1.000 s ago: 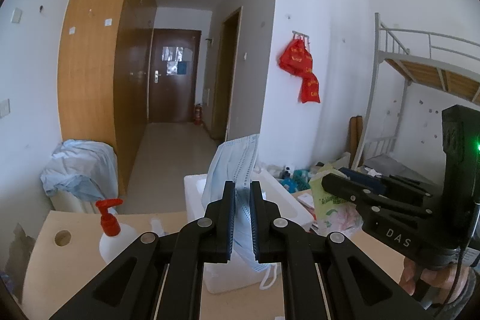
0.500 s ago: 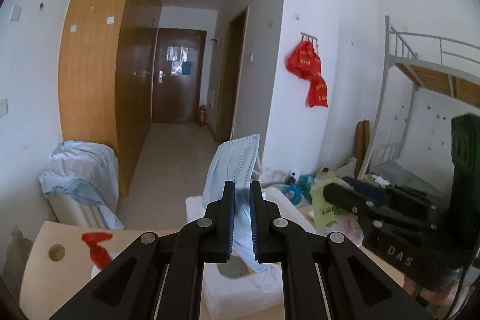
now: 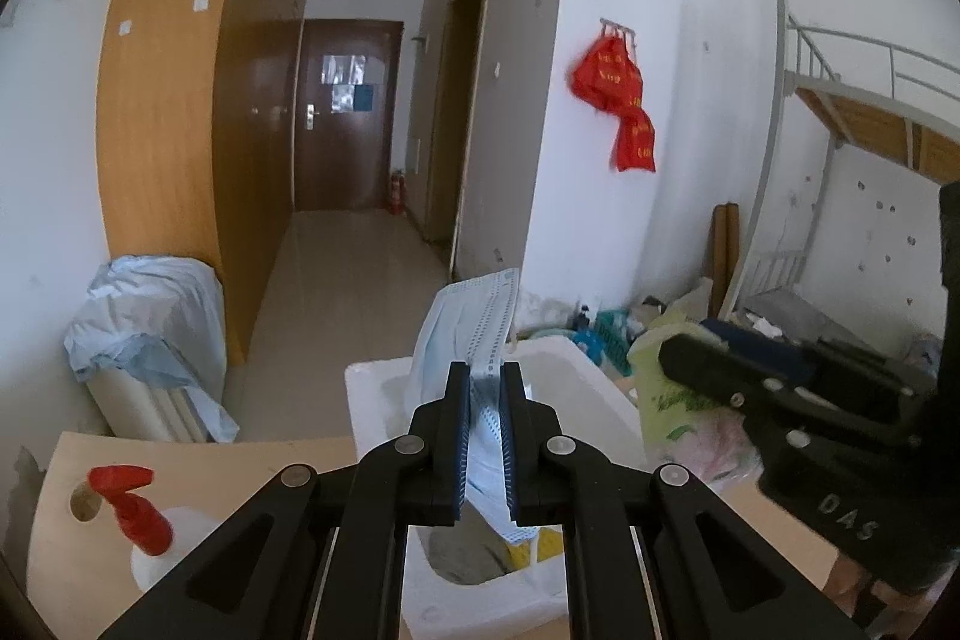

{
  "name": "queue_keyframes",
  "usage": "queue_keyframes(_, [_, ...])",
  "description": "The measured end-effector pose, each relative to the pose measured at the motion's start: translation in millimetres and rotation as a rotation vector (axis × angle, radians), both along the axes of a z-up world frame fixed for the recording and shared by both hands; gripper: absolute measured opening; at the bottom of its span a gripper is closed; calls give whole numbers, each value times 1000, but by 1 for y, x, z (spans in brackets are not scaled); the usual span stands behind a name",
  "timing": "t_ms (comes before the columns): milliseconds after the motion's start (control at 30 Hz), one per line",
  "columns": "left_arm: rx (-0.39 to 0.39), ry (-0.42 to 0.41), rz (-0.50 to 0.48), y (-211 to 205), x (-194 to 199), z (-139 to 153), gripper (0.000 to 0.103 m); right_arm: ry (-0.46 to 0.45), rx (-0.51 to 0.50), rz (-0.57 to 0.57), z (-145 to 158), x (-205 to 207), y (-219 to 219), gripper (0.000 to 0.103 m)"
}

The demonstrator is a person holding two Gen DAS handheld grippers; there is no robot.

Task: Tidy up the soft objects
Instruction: 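Carry the blue mask and green packet up toward the white foam box, then open the left tool to drop the blue mask into the foam box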

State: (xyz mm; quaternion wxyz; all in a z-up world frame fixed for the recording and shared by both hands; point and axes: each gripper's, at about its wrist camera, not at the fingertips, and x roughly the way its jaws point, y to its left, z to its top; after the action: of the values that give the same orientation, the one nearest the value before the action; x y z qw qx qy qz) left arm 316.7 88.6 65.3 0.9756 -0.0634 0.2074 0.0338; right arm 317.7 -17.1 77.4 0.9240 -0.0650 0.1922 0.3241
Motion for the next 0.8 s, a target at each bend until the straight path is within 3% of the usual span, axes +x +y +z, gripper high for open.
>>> queue_keyframes(533, [36, 60, 36, -3, 17, -16, 13, 2, 9, -15, 4, 1, 0, 28])
queue_keyframes(633, [32, 71, 38, -3, 19, -17, 32, 2, 8, -15, 5, 1, 0, 28])
queue_keyframes(700, [34, 68, 48, -3, 18, -16, 67, 2, 9, -16, 5, 0, 1, 28])
queue_keyframes(767, [40, 54, 72, -1, 16, -15, 82, 2, 11, -15, 6, 1, 0, 28])
queue_keyframes(800, [44, 39, 94, 0, 14, -14, 84, 2, 12, -17, 5, 1, 0, 28])
